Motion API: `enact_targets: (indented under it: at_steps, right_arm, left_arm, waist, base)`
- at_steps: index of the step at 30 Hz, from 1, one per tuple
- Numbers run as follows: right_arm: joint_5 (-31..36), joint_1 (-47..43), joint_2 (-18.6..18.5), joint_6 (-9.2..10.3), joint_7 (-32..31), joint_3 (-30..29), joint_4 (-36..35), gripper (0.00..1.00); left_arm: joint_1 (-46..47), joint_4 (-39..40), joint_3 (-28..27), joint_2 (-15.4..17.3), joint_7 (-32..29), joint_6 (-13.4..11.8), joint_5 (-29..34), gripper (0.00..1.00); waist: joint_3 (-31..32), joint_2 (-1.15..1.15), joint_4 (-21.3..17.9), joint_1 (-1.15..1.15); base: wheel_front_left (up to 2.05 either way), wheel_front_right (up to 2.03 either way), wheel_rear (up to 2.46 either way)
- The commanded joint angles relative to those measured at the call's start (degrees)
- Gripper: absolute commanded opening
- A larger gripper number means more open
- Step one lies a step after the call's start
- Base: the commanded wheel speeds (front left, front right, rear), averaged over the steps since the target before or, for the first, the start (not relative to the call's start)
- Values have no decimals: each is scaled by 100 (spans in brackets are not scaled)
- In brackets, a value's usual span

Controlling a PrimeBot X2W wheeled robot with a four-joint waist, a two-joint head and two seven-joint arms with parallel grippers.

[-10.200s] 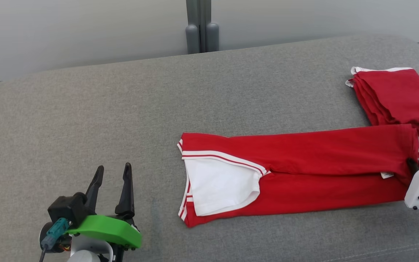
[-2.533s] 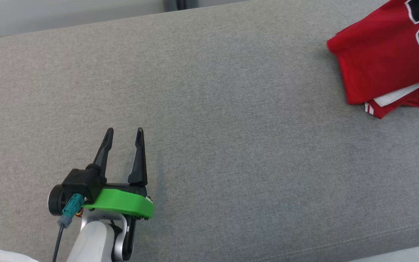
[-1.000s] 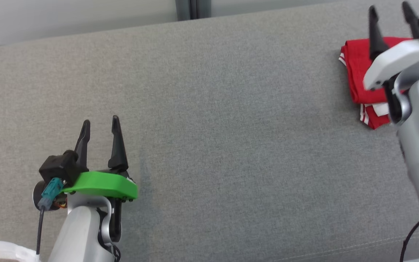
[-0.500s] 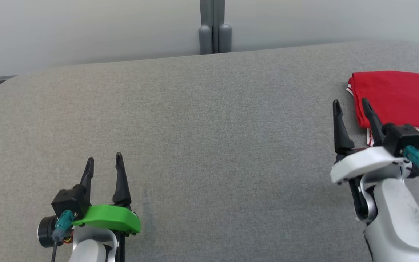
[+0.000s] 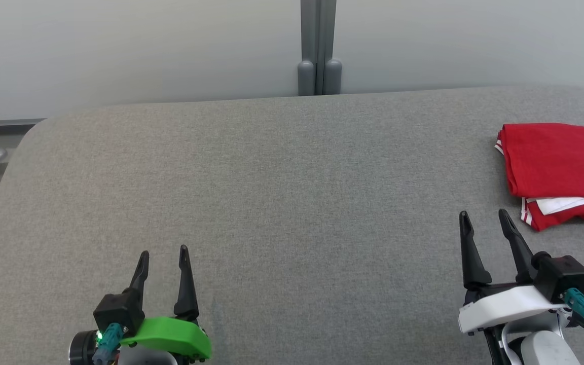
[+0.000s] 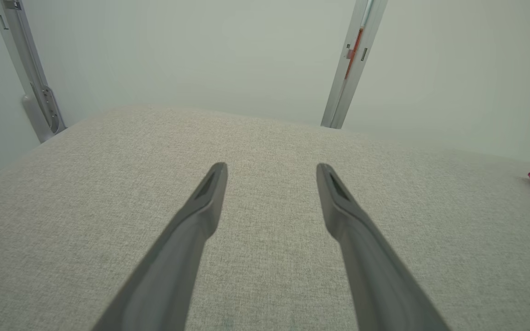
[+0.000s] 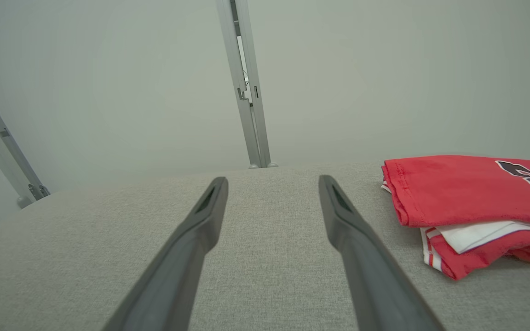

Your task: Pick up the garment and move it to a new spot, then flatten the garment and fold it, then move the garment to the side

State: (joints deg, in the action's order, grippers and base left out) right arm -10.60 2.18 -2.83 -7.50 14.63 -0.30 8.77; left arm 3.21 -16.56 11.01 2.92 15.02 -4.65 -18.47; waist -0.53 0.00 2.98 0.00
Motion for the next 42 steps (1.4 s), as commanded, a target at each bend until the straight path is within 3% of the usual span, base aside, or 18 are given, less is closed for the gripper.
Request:
enact_targets:
  at_steps: [1, 20, 21, 26, 42]
  right_arm:
    - [-52, -128, -16, 4, -23, 21, -75, 100]
    - [-289, -464, -12, 4, -132, 143, -147, 100]
    - [-281, -412, -2, 0, -122, 146, -134, 0]
    - [-299, -506, 34, 0, -146, 153, 114, 0]
    - [-1993, -318, -36, 0, -487, 74, 200, 0]
  left_arm:
    - [-113, 36, 30, 3, 17, -49, -15, 100]
    - [-215, -20, 214, 3, 17, -146, -124, 100]
    - [-151, -18, 214, -3, -2, -137, -121, 0]
    - [-205, -265, 223, -5, -39, -137, -136, 0]
    - [-92, -173, -150, 23, -447, 143, -1661, 0]
  waist:
    - [38, 0, 17, 0]
    - [122, 0, 11, 0]
    - [122, 0, 10, 0]
    - [123, 0, 8, 0]
    - [113, 0, -30, 0]
  base:
    - [0, 0, 0]
    - [0, 0, 0]
    - [0, 0, 0]
    - [0, 0, 0]
    - [0, 0, 0]
